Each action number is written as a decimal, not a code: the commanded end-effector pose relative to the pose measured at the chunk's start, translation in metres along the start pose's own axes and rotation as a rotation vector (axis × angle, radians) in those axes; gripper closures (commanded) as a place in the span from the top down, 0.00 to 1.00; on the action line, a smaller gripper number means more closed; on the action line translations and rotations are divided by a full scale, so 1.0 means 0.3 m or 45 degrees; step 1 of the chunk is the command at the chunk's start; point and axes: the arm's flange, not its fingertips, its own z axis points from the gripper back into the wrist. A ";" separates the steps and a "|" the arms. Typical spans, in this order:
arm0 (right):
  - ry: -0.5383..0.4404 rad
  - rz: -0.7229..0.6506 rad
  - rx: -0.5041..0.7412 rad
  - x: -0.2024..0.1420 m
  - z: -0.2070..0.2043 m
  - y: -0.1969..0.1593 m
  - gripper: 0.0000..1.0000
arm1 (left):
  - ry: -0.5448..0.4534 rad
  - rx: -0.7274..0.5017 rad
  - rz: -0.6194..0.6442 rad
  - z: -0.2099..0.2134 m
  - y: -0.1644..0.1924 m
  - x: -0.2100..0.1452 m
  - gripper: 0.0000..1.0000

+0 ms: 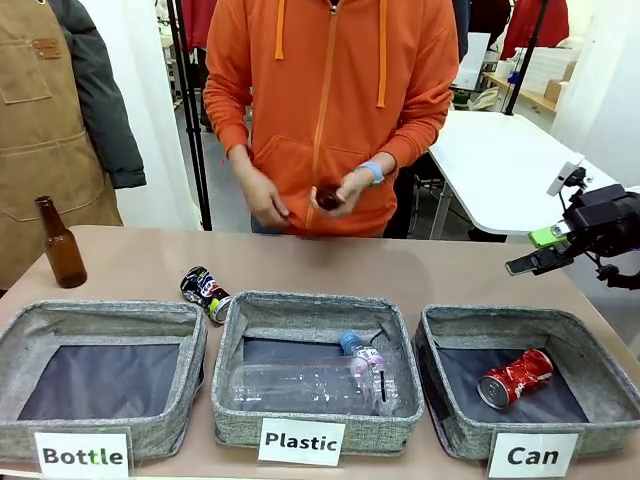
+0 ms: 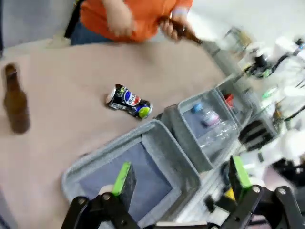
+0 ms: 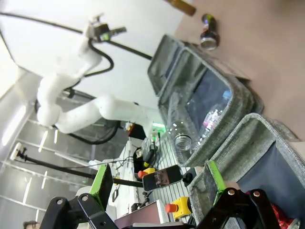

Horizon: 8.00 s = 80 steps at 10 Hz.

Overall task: Sort the can waste into the basket.
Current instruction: Pick up the can waste from the table and place it in the right Fabric basket.

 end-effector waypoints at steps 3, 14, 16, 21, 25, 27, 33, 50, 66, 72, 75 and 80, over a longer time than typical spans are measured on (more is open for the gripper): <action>0.002 0.010 -0.026 -0.008 -0.003 0.006 0.99 | 0.077 0.093 -0.094 -0.122 -0.110 0.064 1.00; 0.002 0.010 -0.026 -0.008 -0.003 0.006 0.99 | -0.020 0.253 0.120 0.262 0.001 0.174 1.00; 0.002 0.010 -0.026 -0.008 -0.003 0.006 0.99 | 0.010 0.010 0.111 0.548 0.137 0.004 1.00; 0.002 0.010 -0.026 -0.008 -0.003 0.006 0.99 | -0.155 -0.196 0.201 0.645 0.300 -0.124 1.00; 0.002 0.010 -0.026 -0.008 -0.003 0.006 0.99 | -0.101 -0.198 0.176 0.616 0.300 -0.090 1.00; 0.002 0.010 -0.026 -0.008 -0.003 0.006 0.99 | -0.054 -0.152 0.158 0.526 0.241 -0.043 1.00; 0.002 0.010 -0.026 -0.008 -0.003 0.006 0.99 | 0.366 0.168 -0.140 -0.121 -0.167 0.077 1.00; 0.002 0.010 -0.026 -0.008 -0.003 0.006 0.99 | 0.750 0.667 -0.153 -0.856 -0.332 0.231 1.00; 0.002 0.010 -0.026 -0.008 -0.003 0.006 0.99 | 0.731 0.930 0.560 -0.710 -0.255 0.243 1.00; 0.002 0.010 -0.026 -0.008 -0.003 0.006 0.99 | 0.776 0.242 0.441 0.196 0.075 0.189 1.00; 0.002 0.010 -0.026 -0.008 -0.003 0.006 0.99 | 0.786 -0.053 0.465 0.341 0.323 0.197 1.00; 0.002 0.010 -0.026 -0.008 -0.003 0.006 0.99 | 0.688 -0.208 0.465 0.234 0.289 0.117 1.00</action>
